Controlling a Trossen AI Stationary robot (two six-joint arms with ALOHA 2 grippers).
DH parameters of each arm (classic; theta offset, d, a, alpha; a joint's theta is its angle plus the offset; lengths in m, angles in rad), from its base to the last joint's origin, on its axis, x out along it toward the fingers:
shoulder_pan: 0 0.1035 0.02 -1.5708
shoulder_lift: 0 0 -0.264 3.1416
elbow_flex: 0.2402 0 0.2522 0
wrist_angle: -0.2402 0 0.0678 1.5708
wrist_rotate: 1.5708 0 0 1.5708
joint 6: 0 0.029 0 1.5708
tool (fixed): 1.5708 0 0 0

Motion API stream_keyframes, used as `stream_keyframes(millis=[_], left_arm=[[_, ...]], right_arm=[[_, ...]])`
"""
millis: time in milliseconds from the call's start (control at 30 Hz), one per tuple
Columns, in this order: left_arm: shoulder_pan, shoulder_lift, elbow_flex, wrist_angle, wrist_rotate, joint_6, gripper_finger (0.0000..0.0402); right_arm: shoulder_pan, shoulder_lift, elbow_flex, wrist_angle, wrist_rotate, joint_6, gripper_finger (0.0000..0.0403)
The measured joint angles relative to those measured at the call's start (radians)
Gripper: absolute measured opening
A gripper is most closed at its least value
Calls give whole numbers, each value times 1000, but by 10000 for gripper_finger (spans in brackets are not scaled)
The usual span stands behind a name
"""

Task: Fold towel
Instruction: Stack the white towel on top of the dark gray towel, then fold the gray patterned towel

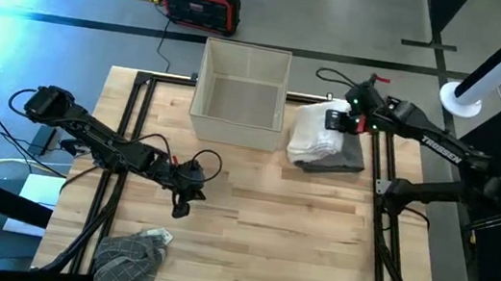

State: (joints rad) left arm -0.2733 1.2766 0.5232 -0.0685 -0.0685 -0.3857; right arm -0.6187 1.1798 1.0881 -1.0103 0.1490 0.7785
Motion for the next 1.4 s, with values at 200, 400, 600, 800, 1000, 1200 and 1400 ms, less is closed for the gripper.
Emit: stream_keyframes(millis=[200, 400, 600, 800, 1000, 1200, 1400], left_arm=[[0, 0, 0, -24, -5, -2, 0], [1, 0, 0, -25, -13, -3, 0], [1, 0, 0, -25, -13, -13, 0], [1, 0, 0, -25, -14, -50, 0], [1, 0, 0, -24, -1, -84, 0], [0, 0, 0, -24, 34, -108, 0], [0, -25, 48, -45, 33, -205, 0]], right_arm=[[-36, -1, -67, -91, 25, -66, 32], [-43, -1, -146, -140, 44, -111, 32], [-43, -1, -215, -191, 125, -132, 32], [-42, -1, -238, -194, 186, -153, 63], [-42, -1, -239, -213, 243, -131, 183], [-3, -29, -180, -226, 237, -101, 257], [127, -117, -64, -198, 114, -78, 259]])
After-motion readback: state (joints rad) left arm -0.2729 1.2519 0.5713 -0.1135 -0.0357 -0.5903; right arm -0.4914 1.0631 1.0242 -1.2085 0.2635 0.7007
